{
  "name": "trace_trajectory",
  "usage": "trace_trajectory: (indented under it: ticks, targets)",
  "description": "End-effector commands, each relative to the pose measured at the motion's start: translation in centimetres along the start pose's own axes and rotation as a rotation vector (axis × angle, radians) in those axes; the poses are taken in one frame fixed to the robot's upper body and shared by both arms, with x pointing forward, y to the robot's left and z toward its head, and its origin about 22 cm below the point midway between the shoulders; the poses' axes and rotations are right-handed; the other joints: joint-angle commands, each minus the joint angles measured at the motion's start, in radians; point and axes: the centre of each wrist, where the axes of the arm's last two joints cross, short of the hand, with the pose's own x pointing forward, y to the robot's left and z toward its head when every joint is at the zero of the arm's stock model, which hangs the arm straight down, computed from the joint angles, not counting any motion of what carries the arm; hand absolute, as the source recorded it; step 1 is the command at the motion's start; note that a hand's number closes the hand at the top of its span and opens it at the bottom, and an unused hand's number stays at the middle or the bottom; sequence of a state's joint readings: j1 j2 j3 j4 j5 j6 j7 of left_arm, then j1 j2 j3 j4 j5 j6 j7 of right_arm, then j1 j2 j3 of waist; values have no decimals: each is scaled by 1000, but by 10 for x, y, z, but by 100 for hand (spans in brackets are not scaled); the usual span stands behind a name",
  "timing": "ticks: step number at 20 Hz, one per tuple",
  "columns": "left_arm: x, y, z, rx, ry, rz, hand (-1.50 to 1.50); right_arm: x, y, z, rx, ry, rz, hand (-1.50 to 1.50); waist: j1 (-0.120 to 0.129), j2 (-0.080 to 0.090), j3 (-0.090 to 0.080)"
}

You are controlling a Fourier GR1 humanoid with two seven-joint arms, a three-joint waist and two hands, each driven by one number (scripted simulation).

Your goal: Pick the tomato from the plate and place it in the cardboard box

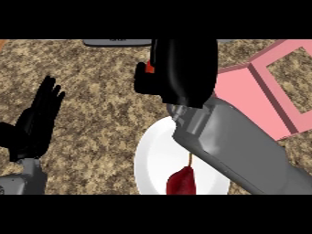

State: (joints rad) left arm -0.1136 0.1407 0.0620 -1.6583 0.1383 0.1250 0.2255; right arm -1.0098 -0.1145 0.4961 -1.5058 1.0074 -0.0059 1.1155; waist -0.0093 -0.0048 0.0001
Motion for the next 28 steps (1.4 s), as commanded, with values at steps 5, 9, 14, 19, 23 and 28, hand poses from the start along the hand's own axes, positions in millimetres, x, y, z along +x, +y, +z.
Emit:
trace_trajectory:
  ticks: [5,9,14,19,23,28]
  targets:
    - [10,6,12,0,1,4,0,-86,3,-36,-33,170,186,150,7,1,0]
    - [2,5,7,-15,-19,-10,0,-100,8,-49,0,188,229,150,13,4,0]
    - [10,-2,-11,3,-22,-5,0,-152,41,-60,159,202,374,150,13,9,0]
    - [3,-3,0,-6,-6,2,0,-192,63,-66,451,365,481,-150,18,8,0]
    - [-3,12,7,-6,-15,-16,0,-203,53,-70,360,331,293,-150,15,5,0]
    - [-9,-7,3,-23,-13,-6,0,-206,45,-67,55,165,160,-150,12,7,1]
